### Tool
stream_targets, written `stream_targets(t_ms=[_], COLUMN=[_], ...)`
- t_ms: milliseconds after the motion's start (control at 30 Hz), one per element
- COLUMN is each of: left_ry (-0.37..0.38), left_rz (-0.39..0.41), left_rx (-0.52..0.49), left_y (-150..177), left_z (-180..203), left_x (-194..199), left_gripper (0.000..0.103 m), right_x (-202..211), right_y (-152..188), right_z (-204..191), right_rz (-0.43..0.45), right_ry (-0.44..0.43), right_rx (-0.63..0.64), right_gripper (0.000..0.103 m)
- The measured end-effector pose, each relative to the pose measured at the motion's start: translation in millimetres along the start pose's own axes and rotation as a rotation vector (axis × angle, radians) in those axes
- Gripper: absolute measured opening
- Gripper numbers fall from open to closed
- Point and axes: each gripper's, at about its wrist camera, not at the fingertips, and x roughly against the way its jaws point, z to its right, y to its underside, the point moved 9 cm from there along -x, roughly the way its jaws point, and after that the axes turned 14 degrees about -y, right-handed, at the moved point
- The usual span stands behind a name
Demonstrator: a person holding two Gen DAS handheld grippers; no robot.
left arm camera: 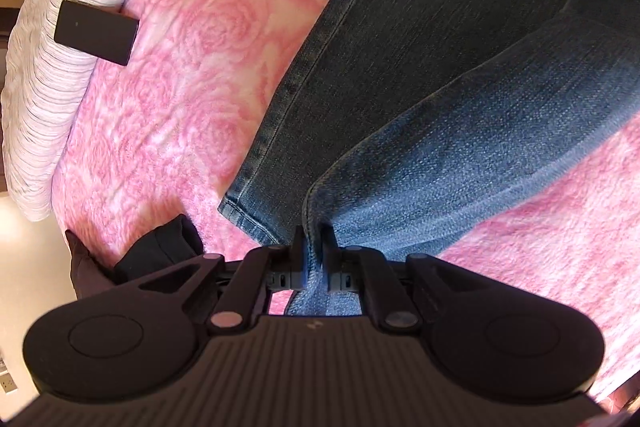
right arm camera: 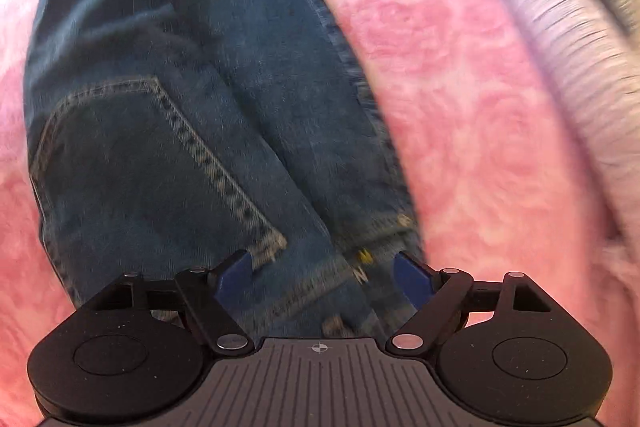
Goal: Fold clothes
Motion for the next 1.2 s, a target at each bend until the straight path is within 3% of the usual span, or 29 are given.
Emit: stream_targets(t_ms=[100, 200, 233, 400, 500, 600, 833, 1033, 1200], left_ry=[0.003, 0.019, 0.031, 0.076, 0.082, 0.083, 0.072, 0.094, 0.059], left_rz=[-0.027, -0.051, -0.061, -0.079, -0.076, -0.072, -0.084, -0.089, -0.031], left_rx=[-0.007, -0.001, 0.002, 0.069, 0.11, 0.085, -0.037, 0.064, 0.081], left_y=[-0.5, 5.9, 10.6, 31.2, 33.1, 14.9, -15.3, -15.2, -16.2], left_z=[4.2, 4.2, 2.3, -30.0, -54.4, -61.1, -28.7, -27.6, -37.9], left_x=[-4.0, 1.7, 6.8, 36.1, 41.4, 22.9, -36.7, -60.6, -49.5], left_gripper=[0.005, 0.004, 0.003, 0.004, 0.004, 0.004, 0.004, 0.009, 0.006], right_x=[-24.4, -19.6, -10.1, 58.8, 83.9, 79.1, 15.7, 11.9, 36.6], right_y=[1.5, 2.7, 2.3, 3.5, 5.4, 4.2, -1.5, 3.3, -4.8], right_z=[5.8, 10.3, 8.7, -3.0, 10.9, 37.0, 60.7, 74.1, 73.4], right_rz=[-0.096, -0.094, -0.075, 0.01, 0.038, 0.052, -0.004, 0.03, 0.095], right_ry=[-0.11, -0.116, -0.099, 0.004, 0.088, 0.142, 0.153, 0.219, 0.316], right_rx=[0.034, -0.053, -0.074, -0.074, -0.109, -0.18, -0.267, -0.325, -0.343], right_gripper=[0.051, 0.019, 0.015, 0.014, 0.014, 0.014, 0.015, 0.015, 0.015])
